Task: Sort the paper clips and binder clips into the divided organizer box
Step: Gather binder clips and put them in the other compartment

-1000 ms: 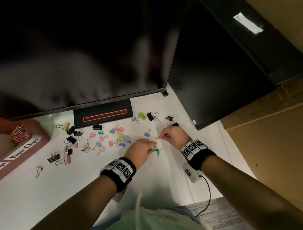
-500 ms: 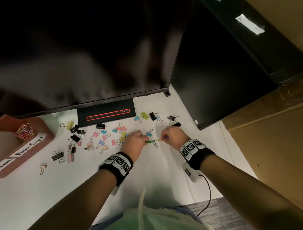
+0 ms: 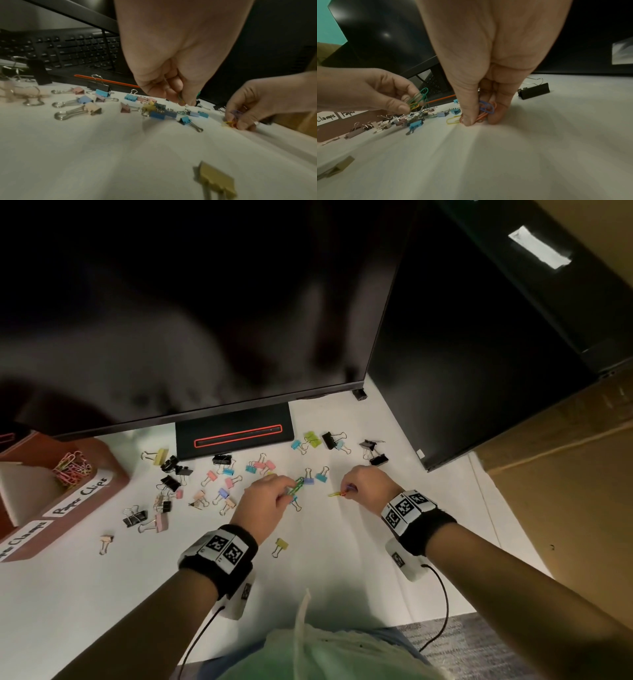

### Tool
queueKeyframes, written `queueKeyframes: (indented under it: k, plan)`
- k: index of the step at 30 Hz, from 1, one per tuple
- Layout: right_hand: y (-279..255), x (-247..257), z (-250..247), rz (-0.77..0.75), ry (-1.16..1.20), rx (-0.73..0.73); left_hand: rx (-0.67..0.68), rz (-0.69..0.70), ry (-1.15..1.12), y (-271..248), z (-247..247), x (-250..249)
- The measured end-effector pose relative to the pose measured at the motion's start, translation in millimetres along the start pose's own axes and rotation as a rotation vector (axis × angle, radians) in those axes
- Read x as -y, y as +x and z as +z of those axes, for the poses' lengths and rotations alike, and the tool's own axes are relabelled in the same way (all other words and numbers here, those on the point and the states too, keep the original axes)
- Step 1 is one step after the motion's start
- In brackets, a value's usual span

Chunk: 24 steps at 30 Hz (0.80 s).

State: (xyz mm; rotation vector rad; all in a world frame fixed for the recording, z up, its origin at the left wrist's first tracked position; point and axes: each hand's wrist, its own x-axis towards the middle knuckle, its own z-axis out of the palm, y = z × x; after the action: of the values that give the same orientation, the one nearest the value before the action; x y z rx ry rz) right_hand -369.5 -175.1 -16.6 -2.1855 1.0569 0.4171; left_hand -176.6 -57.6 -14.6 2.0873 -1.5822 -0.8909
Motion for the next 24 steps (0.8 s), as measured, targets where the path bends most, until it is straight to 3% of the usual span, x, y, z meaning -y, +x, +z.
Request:
queueKeyframes:
  k: [6,12,20,24]
  plan:
    - [-2,0,-1,0.002,0.002,0.004,-0.007,-0.079,0.046,9,12,-1]
    - [-3,4,-4,0.020,-0.020,0.017,0.055,-0.061,0.246,34,8,-11]
    - [3,7,-6,0.070,-0.020,0.061,0.280,-0.266,0.412,55,7,-22]
    - [2,8,-6,0.071,-0.026,0.061,0.323,-0.249,0.409,48,6,-20]
